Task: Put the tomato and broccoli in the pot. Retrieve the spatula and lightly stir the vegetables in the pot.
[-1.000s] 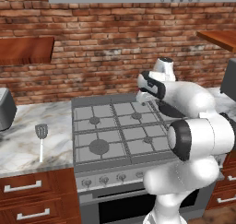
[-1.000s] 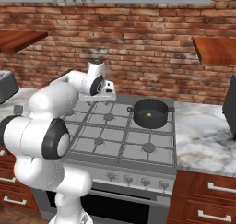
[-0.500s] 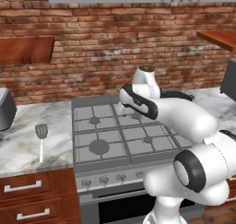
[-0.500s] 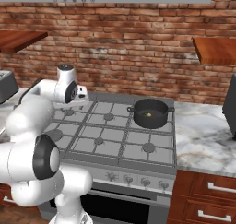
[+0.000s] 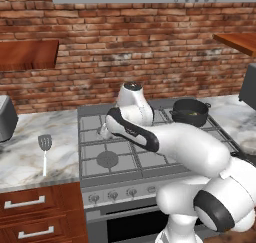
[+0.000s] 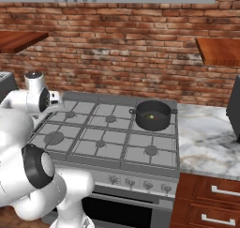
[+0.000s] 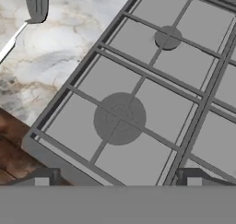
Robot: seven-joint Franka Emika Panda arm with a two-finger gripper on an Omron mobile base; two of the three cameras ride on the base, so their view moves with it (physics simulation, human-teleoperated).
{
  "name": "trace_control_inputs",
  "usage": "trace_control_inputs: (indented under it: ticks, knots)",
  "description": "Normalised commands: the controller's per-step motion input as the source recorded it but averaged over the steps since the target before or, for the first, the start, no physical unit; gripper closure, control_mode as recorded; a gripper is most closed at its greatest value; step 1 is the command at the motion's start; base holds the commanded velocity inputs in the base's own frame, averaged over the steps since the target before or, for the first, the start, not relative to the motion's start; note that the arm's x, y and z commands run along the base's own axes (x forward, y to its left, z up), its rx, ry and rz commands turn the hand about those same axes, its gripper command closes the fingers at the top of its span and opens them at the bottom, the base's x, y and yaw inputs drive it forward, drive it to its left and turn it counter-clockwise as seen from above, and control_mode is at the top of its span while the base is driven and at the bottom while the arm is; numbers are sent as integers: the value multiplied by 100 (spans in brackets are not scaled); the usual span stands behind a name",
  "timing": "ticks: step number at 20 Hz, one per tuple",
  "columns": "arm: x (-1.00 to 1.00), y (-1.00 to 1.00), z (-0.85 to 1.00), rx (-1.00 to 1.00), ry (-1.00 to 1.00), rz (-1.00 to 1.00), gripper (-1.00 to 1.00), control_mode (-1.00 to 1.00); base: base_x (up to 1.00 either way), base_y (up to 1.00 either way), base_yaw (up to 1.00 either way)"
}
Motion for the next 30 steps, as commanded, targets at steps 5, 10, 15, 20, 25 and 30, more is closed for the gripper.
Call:
trace_control_inputs:
  ticks: [5,10,15,20,25,30]
  knots:
    - [-41,100,0,0,1,12,-100,-100,0,0,0]
    - [-29,100,-3,0,10,13,-100,-100,0,0,0]
    - [-14,81,-3,0,14,11,-100,-100,0,0,0]
    - [0,2,-15,0,5,0,-100,-100,0,0,0]
    - [0,0,-14,-2,0,-5,-100,-100,0,0,0]
    - [13,15,-20,0,0,-21,-100,-100,0,0,0]
